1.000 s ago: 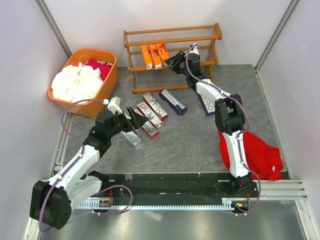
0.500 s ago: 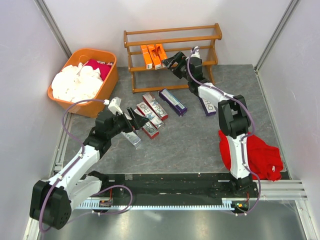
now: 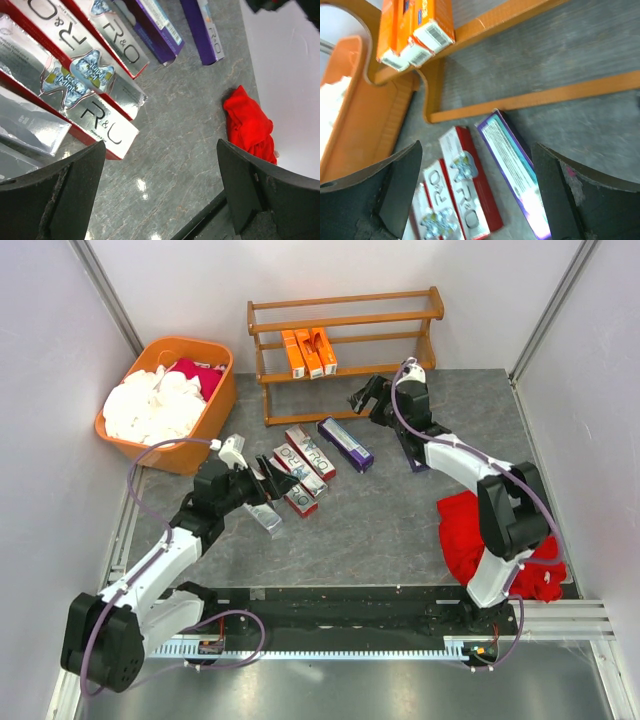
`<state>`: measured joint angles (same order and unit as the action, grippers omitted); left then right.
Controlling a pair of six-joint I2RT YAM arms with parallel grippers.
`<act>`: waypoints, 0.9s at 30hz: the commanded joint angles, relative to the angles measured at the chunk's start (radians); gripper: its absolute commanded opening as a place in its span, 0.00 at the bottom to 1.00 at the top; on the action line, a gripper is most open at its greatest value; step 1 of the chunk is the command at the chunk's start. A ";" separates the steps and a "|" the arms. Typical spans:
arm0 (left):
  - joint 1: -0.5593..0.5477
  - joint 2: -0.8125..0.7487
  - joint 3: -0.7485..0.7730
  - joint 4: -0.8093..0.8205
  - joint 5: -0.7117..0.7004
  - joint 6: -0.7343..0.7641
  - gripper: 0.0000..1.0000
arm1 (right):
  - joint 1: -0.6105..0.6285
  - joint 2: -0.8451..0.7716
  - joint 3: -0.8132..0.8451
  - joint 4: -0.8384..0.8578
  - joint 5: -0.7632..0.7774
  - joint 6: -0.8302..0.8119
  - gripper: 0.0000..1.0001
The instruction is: Place and organize the toothpastes onto the shelf
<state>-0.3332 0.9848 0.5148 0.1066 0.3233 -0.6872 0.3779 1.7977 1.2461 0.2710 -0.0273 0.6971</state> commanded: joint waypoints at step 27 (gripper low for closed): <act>0.000 0.152 -0.009 0.100 0.060 -0.032 1.00 | 0.151 0.180 -0.069 -0.102 0.181 -0.363 0.75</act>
<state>-0.3332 1.1248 0.5091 0.1612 0.3534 -0.6952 0.5182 1.9816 1.1698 0.1516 0.1459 0.3431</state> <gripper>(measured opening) 0.994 0.833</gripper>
